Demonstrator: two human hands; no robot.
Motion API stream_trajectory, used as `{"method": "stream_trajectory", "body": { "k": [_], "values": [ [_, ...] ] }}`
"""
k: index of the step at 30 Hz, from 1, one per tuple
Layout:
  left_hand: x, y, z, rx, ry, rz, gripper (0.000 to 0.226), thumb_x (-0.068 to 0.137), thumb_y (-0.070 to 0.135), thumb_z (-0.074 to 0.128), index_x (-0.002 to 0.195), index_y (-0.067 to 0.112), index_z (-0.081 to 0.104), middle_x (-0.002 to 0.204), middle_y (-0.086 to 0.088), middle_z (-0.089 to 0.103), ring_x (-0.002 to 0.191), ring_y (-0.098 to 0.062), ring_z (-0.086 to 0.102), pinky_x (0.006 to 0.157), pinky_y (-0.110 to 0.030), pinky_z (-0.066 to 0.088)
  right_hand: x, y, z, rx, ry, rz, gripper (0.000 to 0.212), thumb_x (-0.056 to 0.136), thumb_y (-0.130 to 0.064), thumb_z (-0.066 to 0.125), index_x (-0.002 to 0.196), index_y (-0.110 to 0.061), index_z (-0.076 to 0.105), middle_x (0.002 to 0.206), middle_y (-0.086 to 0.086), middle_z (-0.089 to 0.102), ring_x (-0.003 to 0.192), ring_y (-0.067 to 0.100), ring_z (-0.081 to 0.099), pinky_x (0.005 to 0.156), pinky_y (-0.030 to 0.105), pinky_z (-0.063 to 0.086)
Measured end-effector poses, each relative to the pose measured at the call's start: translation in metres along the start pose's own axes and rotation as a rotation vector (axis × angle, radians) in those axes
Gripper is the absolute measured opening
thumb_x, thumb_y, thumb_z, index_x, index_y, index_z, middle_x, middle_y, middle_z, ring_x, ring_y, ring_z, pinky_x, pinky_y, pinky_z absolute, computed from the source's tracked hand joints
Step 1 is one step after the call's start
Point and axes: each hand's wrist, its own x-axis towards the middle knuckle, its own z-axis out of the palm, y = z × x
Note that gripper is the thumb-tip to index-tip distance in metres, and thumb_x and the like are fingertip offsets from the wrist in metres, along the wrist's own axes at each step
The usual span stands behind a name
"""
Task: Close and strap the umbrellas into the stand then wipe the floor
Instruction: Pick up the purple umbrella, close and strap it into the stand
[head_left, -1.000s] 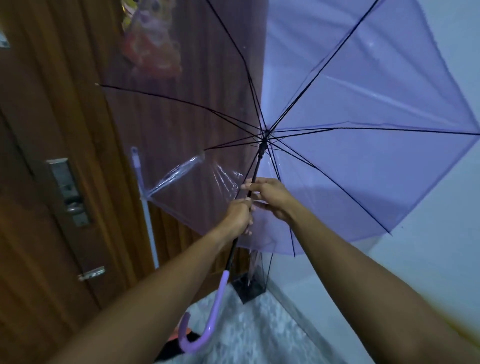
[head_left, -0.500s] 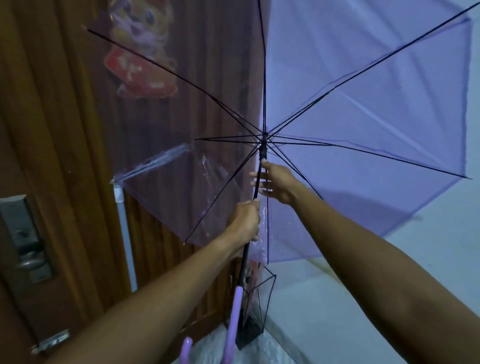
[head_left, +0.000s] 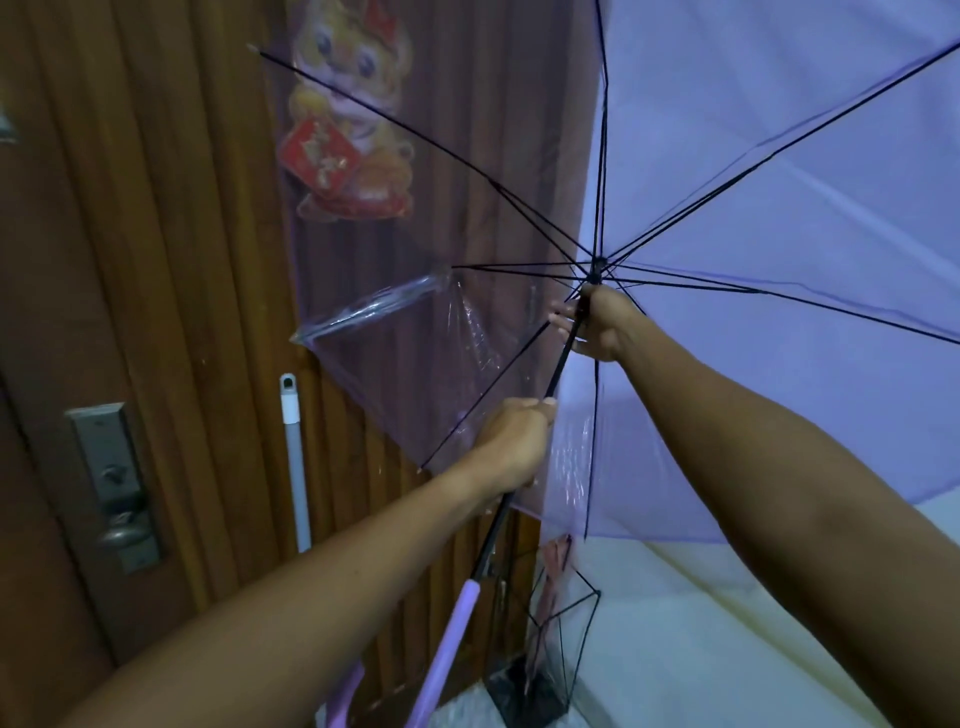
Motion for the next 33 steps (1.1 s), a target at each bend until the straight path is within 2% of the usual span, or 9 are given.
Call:
{"method": "stream_trajectory", "body": {
  "k": [2, 4, 7, 14, 18, 22, 24, 28, 33],
  "values": [
    [0.004, 0.0, 0.002, -0.01, 0.004, 0.012, 0.046, 0.105, 0.033, 0.043, 0.061, 0.018, 0.039, 0.052, 0.004, 0.038, 0.046, -0.016, 0.038, 0.048, -0.022, 0.033, 0.008, -0.005, 0.005, 0.053, -0.008, 0.022, 0.029, 0.109, -0.035, 0.033, 0.114, -0.017, 0.055, 0.089, 0.0, 0.073, 0.074, 0.014, 0.068, 0.063, 0.027, 0.05],
    [0.007, 0.0, 0.003, -0.033, 0.011, 0.01, 0.044, 0.104, 0.034, 0.043, 0.063, 0.02, 0.038, 0.052, 0.005, 0.037, 0.048, -0.017, 0.037, 0.059, -0.029, 0.036, 0.015, -0.009, 0.007, 0.102, -0.025, 0.038, 0.041, 0.109, -0.042, 0.035, 0.092, -0.015, 0.06, 0.068, -0.003, 0.069, 0.066, 0.012, 0.062, 0.06, 0.023, 0.048],
    [0.015, 0.002, 0.005, -0.076, 0.026, -0.021, 0.042, 0.104, 0.034, 0.043, 0.065, 0.02, 0.041, 0.051, 0.006, 0.037, 0.049, -0.017, 0.036, 0.068, -0.035, 0.034, 0.023, -0.01, 0.011, 0.135, -0.024, 0.009, 0.044, 0.109, -0.04, 0.037, 0.073, -0.018, 0.05, 0.05, -0.004, 0.058, 0.057, 0.013, 0.06, 0.054, 0.023, 0.047],
    [0.029, -0.004, 0.03, -0.118, 0.05, -0.106, 0.045, 0.099, 0.035, 0.043, 0.056, 0.019, 0.039, 0.041, 0.01, 0.036, 0.047, -0.019, 0.033, 0.065, -0.037, 0.031, 0.034, 0.006, 0.004, 0.195, -0.051, -0.008, 0.036, 0.11, -0.032, 0.035, 0.078, -0.019, 0.046, 0.059, -0.001, 0.048, 0.047, 0.013, 0.065, 0.048, 0.024, 0.052],
    [0.042, 0.006, 0.042, -0.15, 0.082, -0.15, 0.047, 0.104, 0.029, 0.044, 0.058, 0.02, 0.035, 0.035, 0.008, 0.031, 0.034, -0.015, 0.032, 0.049, -0.023, 0.029, 0.018, 0.023, 0.003, 0.298, -0.154, 0.039, 0.043, 0.111, -0.035, 0.033, 0.073, -0.017, 0.041, 0.055, -0.001, 0.044, 0.042, 0.013, 0.059, 0.042, 0.021, 0.048],
    [0.05, 0.005, 0.051, -0.169, 0.09, -0.212, 0.044, 0.104, 0.028, 0.045, 0.061, 0.019, 0.037, 0.041, 0.006, 0.033, 0.036, -0.015, 0.031, 0.044, -0.02, 0.026, 0.007, 0.049, 0.0, 0.511, -0.241, 0.167, 0.046, 0.111, -0.031, 0.035, 0.069, -0.012, 0.042, 0.054, 0.002, 0.047, 0.04, 0.014, 0.058, 0.04, 0.018, 0.051],
    [0.05, 0.001, 0.055, -0.174, 0.093, -0.235, 0.044, 0.104, 0.028, 0.046, 0.062, 0.019, 0.035, 0.049, 0.002, 0.031, 0.041, -0.016, 0.027, 0.046, -0.021, 0.023, 0.008, 0.055, -0.009, 0.593, -0.302, 0.226, 0.043, 0.11, -0.031, 0.036, 0.072, -0.013, 0.041, 0.056, 0.001, 0.044, 0.034, 0.011, 0.046, 0.033, 0.018, 0.042],
    [0.046, 0.001, 0.071, -0.195, 0.088, -0.227, 0.046, 0.105, 0.029, 0.045, 0.061, 0.02, 0.032, 0.052, 0.0, 0.026, 0.042, -0.015, 0.021, 0.045, -0.02, 0.02, 0.017, 0.053, -0.025, 0.64, -0.32, 0.229, 0.043, 0.11, -0.033, 0.032, 0.07, -0.017, 0.034, 0.043, -0.004, 0.026, 0.027, 0.008, 0.02, 0.027, 0.016, 0.011],
    [0.03, 0.006, 0.086, -0.173, 0.062, -0.201, 0.047, 0.105, 0.026, 0.044, 0.06, 0.015, 0.041, 0.04, -0.001, 0.032, 0.029, -0.014, 0.027, 0.043, -0.021, 0.023, 0.018, 0.058, -0.034, 0.574, -0.255, 0.24, 0.042, 0.108, -0.024, 0.032, 0.066, -0.02, 0.032, 0.043, -0.006, 0.022, 0.028, 0.007, 0.014, 0.026, 0.016, 0.008]
  ]
}}
